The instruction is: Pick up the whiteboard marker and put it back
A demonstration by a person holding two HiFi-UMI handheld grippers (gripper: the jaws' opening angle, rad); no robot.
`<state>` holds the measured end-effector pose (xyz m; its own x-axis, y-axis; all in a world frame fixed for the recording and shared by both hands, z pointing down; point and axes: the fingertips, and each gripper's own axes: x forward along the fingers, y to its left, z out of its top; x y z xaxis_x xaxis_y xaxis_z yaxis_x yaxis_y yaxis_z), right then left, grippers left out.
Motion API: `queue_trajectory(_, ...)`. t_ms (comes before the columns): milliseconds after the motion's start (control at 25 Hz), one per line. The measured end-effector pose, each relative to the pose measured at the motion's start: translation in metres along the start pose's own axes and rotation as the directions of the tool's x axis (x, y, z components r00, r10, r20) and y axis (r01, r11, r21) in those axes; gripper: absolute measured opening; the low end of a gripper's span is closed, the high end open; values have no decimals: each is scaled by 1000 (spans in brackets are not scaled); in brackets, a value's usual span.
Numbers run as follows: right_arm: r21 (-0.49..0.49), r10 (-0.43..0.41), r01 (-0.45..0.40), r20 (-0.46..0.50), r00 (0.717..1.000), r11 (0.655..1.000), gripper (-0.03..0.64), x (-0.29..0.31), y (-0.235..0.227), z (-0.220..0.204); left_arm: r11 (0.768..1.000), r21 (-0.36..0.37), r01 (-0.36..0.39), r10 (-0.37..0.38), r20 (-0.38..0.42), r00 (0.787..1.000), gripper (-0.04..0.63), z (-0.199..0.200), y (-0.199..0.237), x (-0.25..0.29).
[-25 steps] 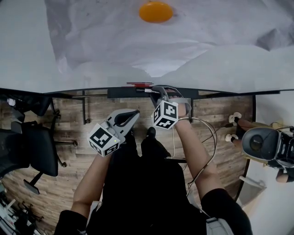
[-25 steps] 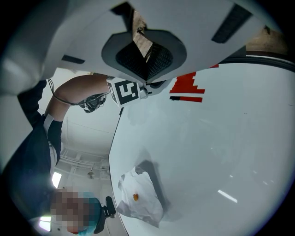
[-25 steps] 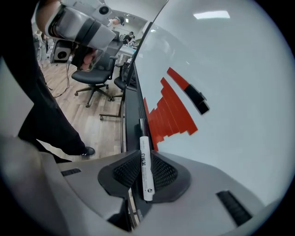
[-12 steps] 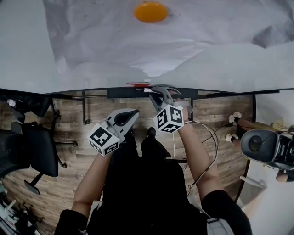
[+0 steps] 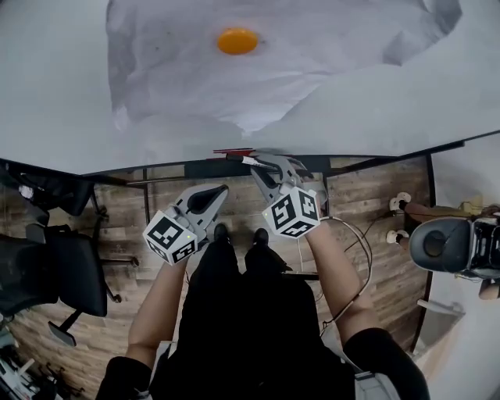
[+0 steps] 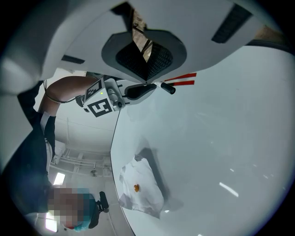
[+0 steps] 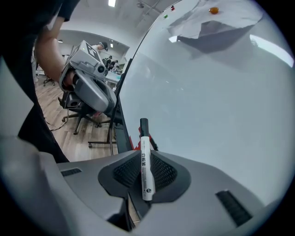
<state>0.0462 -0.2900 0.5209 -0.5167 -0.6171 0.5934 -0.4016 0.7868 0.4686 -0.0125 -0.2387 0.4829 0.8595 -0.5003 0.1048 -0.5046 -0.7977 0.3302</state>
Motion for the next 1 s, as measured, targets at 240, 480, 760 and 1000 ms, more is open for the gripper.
queue_trajectory(240,67,-58,53,77,995,996,74,-36,-11,28,998,58,0,-2,28,1000,6,28,-2,-11)
queue_trajectory(480,118,-102,82,174,979,990,74,-83,-22,52,991,134,-11,4,50,999,6,56,-27,-18)
queue_trajectory(760,155,-125,83,288,950,984,74,-148,-18,67,983,173,-62,47,89,995,6,71,-72,-24)
queue_trajectory(1000,150,-150,100,375,915,984,74,-205,-8,81,976,194,-97,78,100,992,7,74,-117,-36)
